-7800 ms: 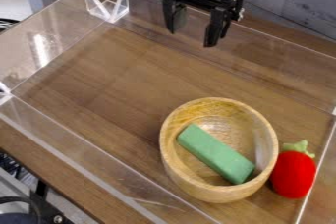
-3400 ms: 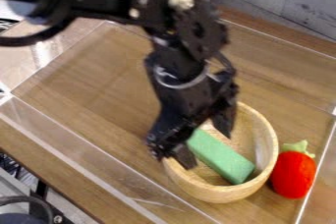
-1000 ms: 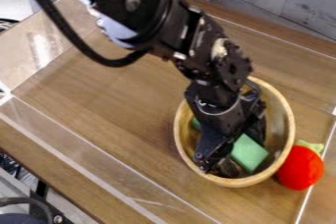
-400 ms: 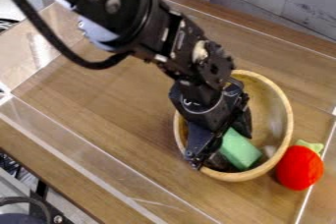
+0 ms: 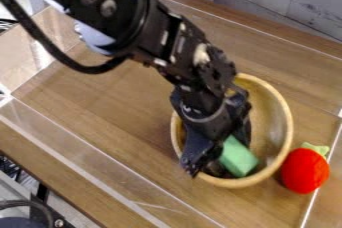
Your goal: Remove the green stick from the brown bowl and put it on the table
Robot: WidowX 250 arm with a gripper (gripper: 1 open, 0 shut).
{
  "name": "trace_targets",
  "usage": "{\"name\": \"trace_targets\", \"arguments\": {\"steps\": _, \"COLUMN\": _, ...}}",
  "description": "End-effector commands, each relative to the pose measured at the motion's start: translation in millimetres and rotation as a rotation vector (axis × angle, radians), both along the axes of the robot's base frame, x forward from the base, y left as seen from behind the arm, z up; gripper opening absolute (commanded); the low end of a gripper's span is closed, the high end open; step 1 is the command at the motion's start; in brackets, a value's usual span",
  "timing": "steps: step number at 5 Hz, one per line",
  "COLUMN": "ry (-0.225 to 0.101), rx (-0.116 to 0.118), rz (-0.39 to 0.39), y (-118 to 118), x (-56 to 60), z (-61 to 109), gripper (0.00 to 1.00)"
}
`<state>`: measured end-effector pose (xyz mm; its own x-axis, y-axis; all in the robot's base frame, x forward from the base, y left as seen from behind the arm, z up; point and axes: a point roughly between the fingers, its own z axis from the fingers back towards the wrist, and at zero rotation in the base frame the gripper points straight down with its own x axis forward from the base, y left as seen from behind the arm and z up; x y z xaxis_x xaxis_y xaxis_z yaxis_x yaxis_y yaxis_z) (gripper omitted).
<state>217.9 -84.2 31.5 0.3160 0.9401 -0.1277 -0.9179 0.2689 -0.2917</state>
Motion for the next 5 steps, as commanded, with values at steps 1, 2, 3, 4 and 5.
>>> {"name": "trace_targets", "arguments": {"steps": 1, "ry": -0.011, "rx": -0.001, "rz": -0.033, "y": -3, "x": -0.4, "z": 3.9, "gripper": 0.00}}
{"name": "trace_targets", "arguments": {"steps": 2, "ry": -0.018, "rx": -0.003, "rz": -0.005, "y": 2, "x": -4.4, "z": 18.1, "gripper": 0.00}}
{"name": "trace_targets", "arguments": {"steps": 3, "ry": -0.023, "rx": -0.012, "rz": -0.045, "y": 9, "x": -2.2, "z": 21.4, "gripper": 0.00}}
{"name": "trace_targets", "arguments": {"steps": 4, "ry": -0.027, "rx": -0.030, "rz": -0.081, "y": 17, "x": 0.3, "z": 27.3, "gripper": 0.00}}
{"name": "trace_targets", "arguments": {"steps": 5, "ry": -0.029, "rx": -0.065, "rz": -0.064, "y": 32, "x": 11.8, "z": 51.8, "gripper": 0.00}}
